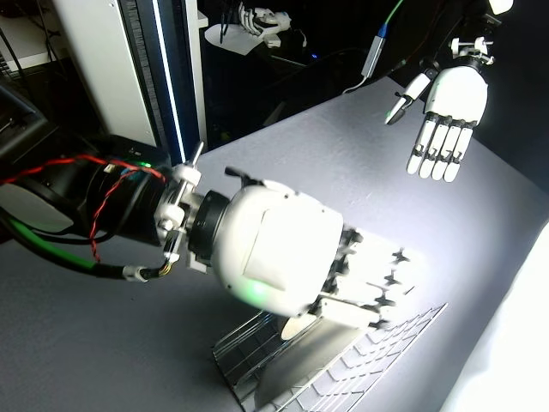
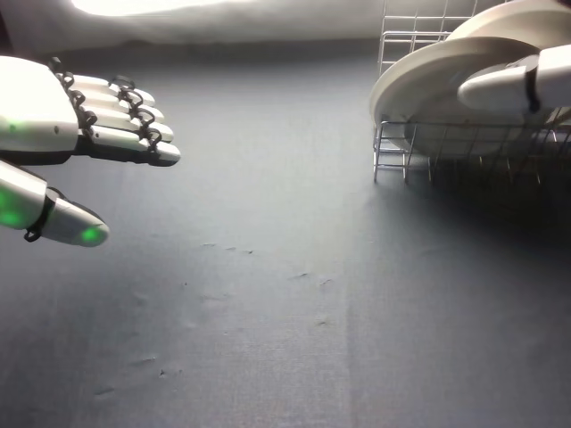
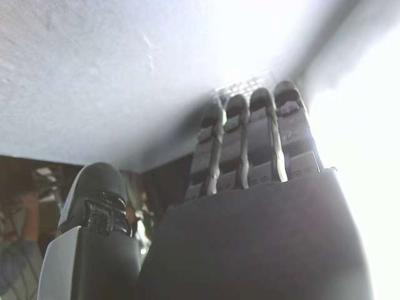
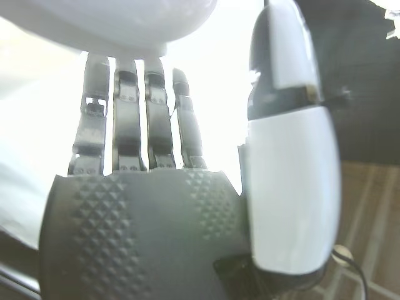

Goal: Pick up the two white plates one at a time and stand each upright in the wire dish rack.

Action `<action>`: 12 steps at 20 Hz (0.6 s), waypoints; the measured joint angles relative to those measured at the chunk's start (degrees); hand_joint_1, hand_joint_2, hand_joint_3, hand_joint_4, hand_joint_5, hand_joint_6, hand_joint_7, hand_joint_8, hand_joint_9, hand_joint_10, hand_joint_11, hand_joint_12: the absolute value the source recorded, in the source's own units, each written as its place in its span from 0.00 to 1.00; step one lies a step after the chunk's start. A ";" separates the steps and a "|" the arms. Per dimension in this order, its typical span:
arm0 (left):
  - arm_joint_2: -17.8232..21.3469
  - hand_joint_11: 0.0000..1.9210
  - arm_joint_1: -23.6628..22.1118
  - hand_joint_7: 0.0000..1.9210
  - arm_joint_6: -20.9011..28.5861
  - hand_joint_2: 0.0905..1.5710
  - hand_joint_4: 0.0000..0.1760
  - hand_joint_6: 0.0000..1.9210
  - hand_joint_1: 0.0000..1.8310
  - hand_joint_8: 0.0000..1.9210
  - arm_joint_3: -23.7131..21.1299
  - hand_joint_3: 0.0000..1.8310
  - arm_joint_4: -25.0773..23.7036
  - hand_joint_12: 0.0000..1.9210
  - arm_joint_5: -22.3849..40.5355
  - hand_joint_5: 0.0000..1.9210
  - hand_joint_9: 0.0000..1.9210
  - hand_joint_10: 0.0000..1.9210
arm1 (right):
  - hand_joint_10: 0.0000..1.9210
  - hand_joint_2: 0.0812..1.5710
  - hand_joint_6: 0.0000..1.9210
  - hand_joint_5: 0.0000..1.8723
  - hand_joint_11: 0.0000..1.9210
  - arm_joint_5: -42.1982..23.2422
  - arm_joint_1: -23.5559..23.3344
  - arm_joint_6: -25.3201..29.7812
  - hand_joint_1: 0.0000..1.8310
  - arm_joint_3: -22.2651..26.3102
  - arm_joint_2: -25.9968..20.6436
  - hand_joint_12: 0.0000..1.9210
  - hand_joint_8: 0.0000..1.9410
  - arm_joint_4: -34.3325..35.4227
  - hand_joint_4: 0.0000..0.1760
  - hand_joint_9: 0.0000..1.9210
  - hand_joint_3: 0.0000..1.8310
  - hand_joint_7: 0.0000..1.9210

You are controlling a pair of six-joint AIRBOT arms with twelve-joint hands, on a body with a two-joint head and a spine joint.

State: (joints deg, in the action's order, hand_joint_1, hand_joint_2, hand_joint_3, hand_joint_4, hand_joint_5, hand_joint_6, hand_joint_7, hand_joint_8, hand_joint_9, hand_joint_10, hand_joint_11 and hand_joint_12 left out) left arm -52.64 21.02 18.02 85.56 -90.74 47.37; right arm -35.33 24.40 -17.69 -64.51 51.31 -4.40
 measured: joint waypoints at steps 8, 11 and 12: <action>0.35 0.01 0.76 0.06 0.04 0.78 0.00 0.00 0.00 0.00 -2.49 0.00 -0.15 0.00 1.31 0.07 0.02 0.00 | 0.00 0.67 0.00 0.02 0.00 -12.15 -0.96 0.28 0.16 0.44 -0.55 0.16 0.00 -32.15 0.00 0.01 0.00 0.01; 0.90 0.01 0.76 0.15 0.04 0.78 0.00 0.01 0.00 0.00 -2.47 0.00 -0.74 0.20 2.54 0.15 0.12 0.01 | 0.04 0.68 0.03 0.18 0.00 -16.57 -2.40 0.26 0.11 0.44 -0.90 0.57 0.02 -40.48 0.00 0.18 0.00 0.20; 0.92 0.00 0.76 0.19 0.02 0.78 0.00 0.00 0.00 0.00 -2.47 0.00 -1.36 0.32 3.13 0.18 0.16 0.01 | 0.04 0.70 0.02 0.23 0.00 -17.92 -2.78 0.24 0.11 0.44 -1.11 0.61 0.02 -41.92 0.00 0.22 0.00 0.26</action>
State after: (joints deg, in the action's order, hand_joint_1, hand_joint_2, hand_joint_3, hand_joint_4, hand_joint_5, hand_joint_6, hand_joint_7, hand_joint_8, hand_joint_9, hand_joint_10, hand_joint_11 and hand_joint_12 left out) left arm -51.72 21.78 18.04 83.09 -92.09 50.50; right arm -53.25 21.63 -17.45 -64.07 50.19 -46.33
